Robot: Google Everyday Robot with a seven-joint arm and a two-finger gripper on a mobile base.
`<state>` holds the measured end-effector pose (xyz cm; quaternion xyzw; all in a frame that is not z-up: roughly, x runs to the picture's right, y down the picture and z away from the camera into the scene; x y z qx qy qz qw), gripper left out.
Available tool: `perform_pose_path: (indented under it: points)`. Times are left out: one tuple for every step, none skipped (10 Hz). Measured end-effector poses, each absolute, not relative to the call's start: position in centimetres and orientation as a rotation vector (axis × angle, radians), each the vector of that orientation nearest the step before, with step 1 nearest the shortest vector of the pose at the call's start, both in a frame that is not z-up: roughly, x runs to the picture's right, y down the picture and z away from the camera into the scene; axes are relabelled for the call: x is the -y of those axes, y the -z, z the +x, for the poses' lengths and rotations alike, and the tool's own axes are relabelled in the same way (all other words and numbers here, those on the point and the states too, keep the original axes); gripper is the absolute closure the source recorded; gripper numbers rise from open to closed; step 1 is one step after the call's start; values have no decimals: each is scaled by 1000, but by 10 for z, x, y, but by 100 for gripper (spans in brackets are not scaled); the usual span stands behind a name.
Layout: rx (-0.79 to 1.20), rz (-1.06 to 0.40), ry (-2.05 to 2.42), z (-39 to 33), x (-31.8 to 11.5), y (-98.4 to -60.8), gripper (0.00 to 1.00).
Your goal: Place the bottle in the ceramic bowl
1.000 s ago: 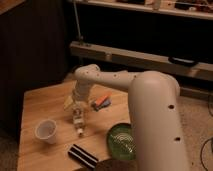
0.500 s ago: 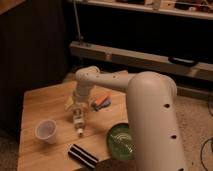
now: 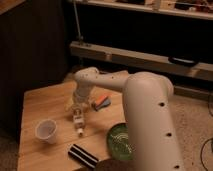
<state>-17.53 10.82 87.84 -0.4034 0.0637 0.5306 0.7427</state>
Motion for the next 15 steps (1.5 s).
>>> perform_pose_path:
  points:
    - [-146, -883, -1162, -176, -109, -880, 20]
    - [-153, -883, -1162, -176, -111, -882, 20]
    - [-158, -882, -1160, -176, -112, -883, 20]
    - [-162, -881, -1158, -177, -112, -884, 20]
    - [-172, -876, -1151, -178, -113, -885, 20]
    - [-179, -871, -1145, -180, -114, -886, 20]
    - [-186, -868, -1138, -182, -115, -887, 20]
    - [-195, -866, -1131, -184, -117, -888, 20]
    - [-197, -867, -1129, -184, -118, -889, 20]
    - [-201, -867, -1128, -184, -118, -890, 20]
    - [-204, -867, -1126, -185, -118, -890, 20]
    - [-206, -867, -1125, -185, -119, -891, 20]
    - [-214, -869, -1122, -184, -120, -893, 30]
    - [-223, -872, -1120, -183, -123, -895, 42]
    - [-228, -873, -1123, -182, -124, -897, 52]
